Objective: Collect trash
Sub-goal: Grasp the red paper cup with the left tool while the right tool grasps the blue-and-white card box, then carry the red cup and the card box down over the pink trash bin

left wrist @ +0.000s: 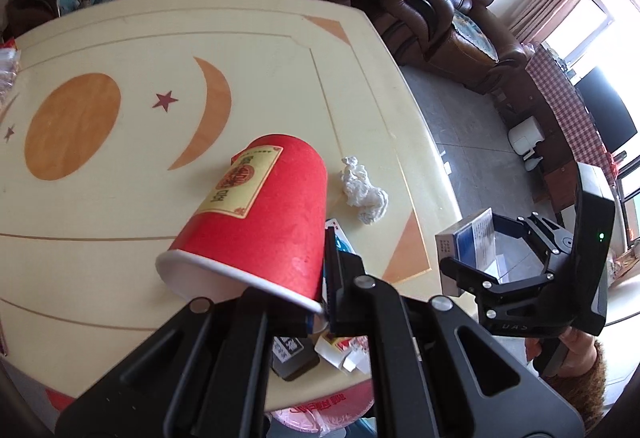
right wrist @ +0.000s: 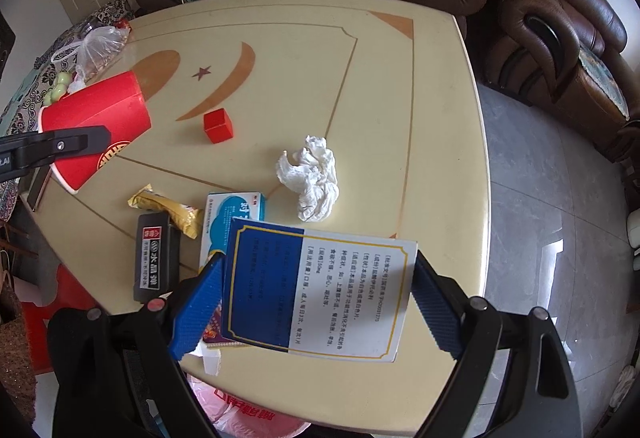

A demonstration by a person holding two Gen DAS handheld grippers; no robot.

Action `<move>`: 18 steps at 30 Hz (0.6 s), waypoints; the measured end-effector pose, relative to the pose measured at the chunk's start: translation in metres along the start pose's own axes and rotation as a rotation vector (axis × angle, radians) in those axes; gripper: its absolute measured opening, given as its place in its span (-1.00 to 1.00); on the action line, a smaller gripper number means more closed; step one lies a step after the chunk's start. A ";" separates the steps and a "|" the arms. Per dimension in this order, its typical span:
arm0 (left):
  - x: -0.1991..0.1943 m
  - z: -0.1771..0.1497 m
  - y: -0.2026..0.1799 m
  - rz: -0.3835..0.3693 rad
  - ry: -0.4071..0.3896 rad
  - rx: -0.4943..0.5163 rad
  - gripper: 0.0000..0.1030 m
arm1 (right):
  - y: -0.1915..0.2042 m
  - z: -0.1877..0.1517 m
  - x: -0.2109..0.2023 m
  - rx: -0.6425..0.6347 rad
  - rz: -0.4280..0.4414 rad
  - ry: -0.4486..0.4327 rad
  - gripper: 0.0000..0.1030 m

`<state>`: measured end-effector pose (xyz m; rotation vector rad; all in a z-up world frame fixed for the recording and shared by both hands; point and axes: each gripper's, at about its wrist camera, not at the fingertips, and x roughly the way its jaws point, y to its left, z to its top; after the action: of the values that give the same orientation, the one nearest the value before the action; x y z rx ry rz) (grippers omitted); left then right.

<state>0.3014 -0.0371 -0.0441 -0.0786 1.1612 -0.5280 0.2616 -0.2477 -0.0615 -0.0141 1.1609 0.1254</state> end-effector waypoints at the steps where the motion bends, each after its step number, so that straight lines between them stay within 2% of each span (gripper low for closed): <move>1: -0.008 -0.004 -0.003 0.002 -0.011 0.008 -0.89 | 0.003 -0.002 -0.006 -0.004 -0.002 -0.006 0.68; 11: -0.061 -0.044 -0.035 0.058 -0.087 0.089 -0.89 | 0.030 -0.025 -0.068 -0.043 -0.002 -0.083 0.68; 18: -0.082 -0.077 -0.055 0.050 -0.108 0.142 -0.88 | 0.054 -0.050 -0.106 -0.078 -0.002 -0.133 0.68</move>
<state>0.1896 -0.0334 0.0121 0.0439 1.0156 -0.5538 0.1687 -0.2080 0.0187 -0.0753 1.0223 0.1675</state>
